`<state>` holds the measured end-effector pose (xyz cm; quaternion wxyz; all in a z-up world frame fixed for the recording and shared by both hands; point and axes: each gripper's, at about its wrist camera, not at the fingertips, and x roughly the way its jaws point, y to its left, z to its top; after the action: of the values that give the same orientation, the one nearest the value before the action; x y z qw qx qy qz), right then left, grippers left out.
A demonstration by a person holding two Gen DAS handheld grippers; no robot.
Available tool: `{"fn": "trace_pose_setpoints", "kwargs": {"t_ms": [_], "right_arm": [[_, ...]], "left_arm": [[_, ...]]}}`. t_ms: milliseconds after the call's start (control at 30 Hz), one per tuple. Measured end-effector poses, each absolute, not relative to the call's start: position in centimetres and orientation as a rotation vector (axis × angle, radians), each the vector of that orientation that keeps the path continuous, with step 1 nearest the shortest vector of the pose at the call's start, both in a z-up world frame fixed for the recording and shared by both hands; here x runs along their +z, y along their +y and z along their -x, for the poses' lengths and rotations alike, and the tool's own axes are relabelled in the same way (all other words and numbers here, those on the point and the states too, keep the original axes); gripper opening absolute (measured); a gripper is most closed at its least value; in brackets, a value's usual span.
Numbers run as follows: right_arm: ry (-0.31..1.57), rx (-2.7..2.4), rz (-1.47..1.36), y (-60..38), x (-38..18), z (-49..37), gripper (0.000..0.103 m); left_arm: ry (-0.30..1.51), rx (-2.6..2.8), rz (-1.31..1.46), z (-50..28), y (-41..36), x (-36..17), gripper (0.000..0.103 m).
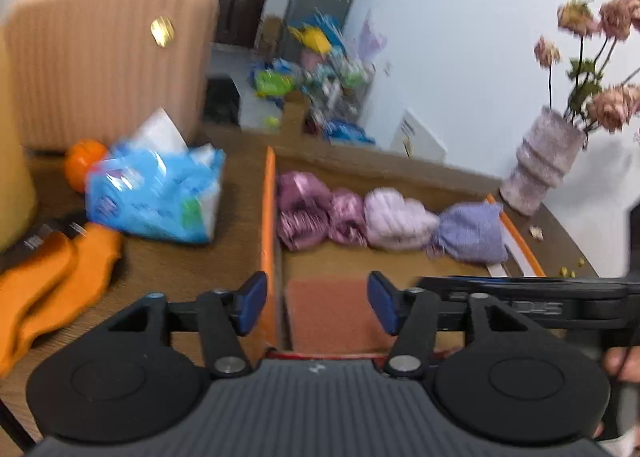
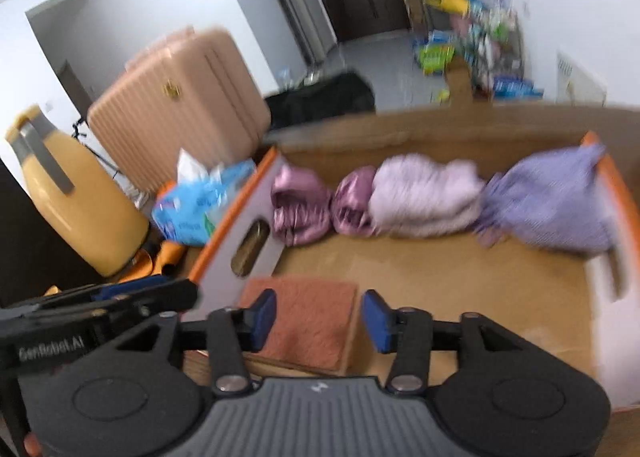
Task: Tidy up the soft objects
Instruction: 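Lower the sponge block into the red box and open both grippers, then lift both grippers out of the box back over the table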
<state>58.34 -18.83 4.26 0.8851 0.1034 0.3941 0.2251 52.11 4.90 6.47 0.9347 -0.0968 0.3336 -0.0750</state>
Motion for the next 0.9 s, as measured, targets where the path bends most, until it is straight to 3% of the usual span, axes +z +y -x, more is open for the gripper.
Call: {"fn": "trace_pose_setpoints", "kwargs": {"t_ms": [133,267,367,500,900], "right_arm": [[0.675,0.415,-0.179,-22.1,8.6,-54.6,0.066],[0.486,0.327,-0.063,-24.6,12.1,-48.9,0.091],[0.33,0.255,0.053,-25.4,13.2,-45.0,0.103],[0.147,0.199,0.156,-26.1,12.3,-40.5,0.103],[0.166,0.153,0.101,-26.7,10.0,-34.4,0.103]], "left_arm": [[0.556,-0.138,0.169,-48.5,5.0,9.6,0.074],[0.404,-0.098,0.118,-43.9,4.0,11.7,0.09],[0.289,-0.087,0.068,-40.4,2.8,12.3,0.103],[0.209,-0.098,0.038,-36.6,1.3,11.7,0.103],[0.208,-0.062,0.023,-30.3,0.5,11.2,0.103]]}}
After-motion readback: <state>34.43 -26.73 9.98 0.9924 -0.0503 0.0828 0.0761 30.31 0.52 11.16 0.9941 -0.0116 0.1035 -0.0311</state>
